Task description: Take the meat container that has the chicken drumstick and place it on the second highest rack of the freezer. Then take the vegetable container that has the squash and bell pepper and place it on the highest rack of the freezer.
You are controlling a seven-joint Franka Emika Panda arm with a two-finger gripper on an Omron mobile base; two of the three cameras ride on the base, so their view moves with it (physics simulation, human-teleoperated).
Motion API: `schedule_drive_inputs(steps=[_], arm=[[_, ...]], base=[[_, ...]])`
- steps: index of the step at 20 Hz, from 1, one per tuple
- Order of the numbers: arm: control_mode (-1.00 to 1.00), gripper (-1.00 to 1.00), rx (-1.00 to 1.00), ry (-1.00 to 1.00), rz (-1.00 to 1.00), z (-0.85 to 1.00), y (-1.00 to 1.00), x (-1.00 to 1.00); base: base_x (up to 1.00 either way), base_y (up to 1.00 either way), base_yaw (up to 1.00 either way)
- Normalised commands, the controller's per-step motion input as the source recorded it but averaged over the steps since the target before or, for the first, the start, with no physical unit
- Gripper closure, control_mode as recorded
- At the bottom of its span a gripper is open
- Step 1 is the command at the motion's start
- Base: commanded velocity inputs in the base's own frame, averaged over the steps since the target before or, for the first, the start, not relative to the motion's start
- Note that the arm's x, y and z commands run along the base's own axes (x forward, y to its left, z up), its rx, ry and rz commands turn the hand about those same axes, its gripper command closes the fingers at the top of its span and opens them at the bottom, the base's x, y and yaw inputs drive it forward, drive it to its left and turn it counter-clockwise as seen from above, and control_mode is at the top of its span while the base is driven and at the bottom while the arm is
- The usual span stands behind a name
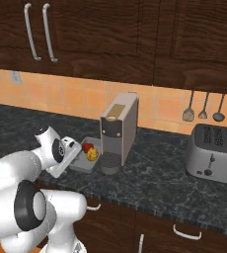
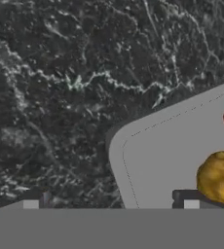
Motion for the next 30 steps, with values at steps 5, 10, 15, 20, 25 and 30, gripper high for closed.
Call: schedule_drive_inputs(steps=[5,10,15,20,25,30], arm=[[-1.0,-1.0,0.0,0.04,0.0,-0.56,0.0,0.39],[-1.0,-1.0,0.0,0.01,0.0,-0.4,0.0,0.38],[-1.0,1.0,0.0,0.0,0.0,-0.69,0.0,0.04],[-1.0,1.0,0.04,-0.11,0.0,-0.39,-0.01,-0.27],[-1.0,1.0,0.03,-0.22,0.0,-0.02,-0.01,-0.5],[-1.0,1.0,0.0,-0.23,0.0,0.06,0.02,-0.71]], base=[[0.0,0.0,0.0],[0.0,0.0,0.0],[0.0,0.0,0.0],[0.0,0.0,0.0],[0.0,0.0,0.0],[0.0,0.0,0.0]])
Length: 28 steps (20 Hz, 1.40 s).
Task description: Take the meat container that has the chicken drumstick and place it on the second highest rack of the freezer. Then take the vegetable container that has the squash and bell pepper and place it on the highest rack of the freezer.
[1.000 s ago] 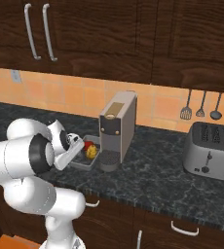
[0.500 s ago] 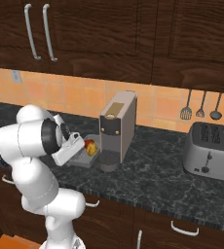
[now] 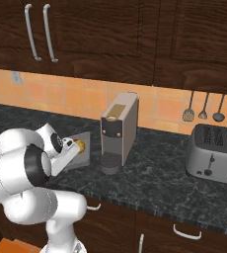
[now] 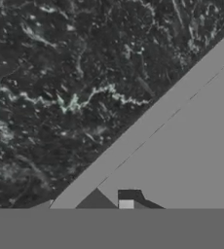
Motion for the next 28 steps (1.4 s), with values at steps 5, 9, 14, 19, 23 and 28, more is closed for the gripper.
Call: schedule_drive_inputs(steps=[5,9,14,19,23,28], arm=[[-1.0,1.0,0.02,-0.2,-0.01,0.68,0.04,-0.56],[-1.0,1.0,0.09,-0.04,-0.11,0.86,0.04,-0.44],[-1.0,1.0,0.11,0.0,-0.13,0.69,0.0,-0.57],[-1.0,1.0,0.03,-0.03,-0.14,0.59,0.0,-0.24],[-1.0,1.0,0.0,-0.02,-0.12,0.61,-0.11,0.0],[-1.0,1.0,0.0,0.02,-0.06,0.39,-0.04,0.0]], base=[[0.0,0.0,0.0],[0.0,0.0,0.0],[0.0,0.0,0.0],[0.0,0.0,0.0],[0.0,0.0,0.0],[0.0,0.0,0.0]])
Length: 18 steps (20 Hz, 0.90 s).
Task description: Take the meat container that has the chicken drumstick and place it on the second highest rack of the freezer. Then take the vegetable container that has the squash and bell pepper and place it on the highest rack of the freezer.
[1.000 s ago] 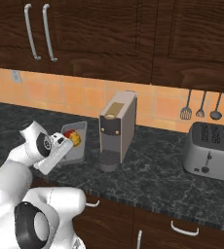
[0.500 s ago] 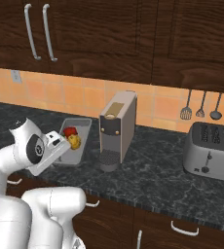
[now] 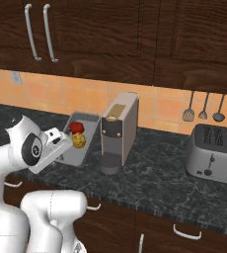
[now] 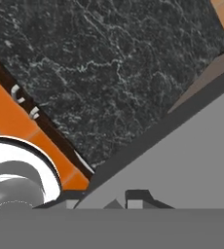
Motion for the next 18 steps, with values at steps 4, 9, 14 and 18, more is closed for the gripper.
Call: schedule_drive_inputs(steps=[4,9,14,18], arm=[[-1.0,1.0,-0.01,0.0,0.0,0.0,0.02,0.0],[1.0,1.0,0.0,-0.01,-0.07,0.0,0.0,-0.12],[1.0,1.0,0.0,0.0,0.0,0.0,0.0,0.0],[1.0,1.0,0.0,0.0,0.0,0.0,0.0,0.0]], base=[[0.0,0.0,0.0],[-0.15,0.0,-0.18],[-0.36,-0.07,-0.61],[-0.08,-0.26,-0.64]])
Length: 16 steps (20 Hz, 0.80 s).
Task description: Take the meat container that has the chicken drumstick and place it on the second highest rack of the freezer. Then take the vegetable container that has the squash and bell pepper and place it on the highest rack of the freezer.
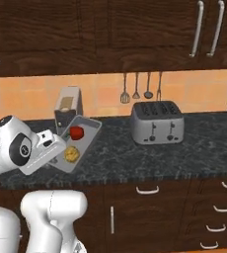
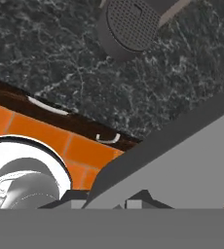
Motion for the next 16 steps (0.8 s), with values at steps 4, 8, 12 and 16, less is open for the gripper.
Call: schedule_drive_inputs(steps=[4,8,12,16], arm=[[1.0,1.0,0.0,0.0,0.0,0.0,0.0,0.0],[1.0,1.0,0.0,0.0,0.0,0.0,0.0,0.0],[1.0,1.0,0.0,0.0,0.0,0.0,0.0,0.0],[1.0,1.0,0.0,0.0,0.0,0.0,0.0,0.0]], base=[[0.0,-0.62,-0.63],[0.0,-0.73,-0.65],[0.02,-0.76,-0.67],[0.0,-0.82,-0.68]])
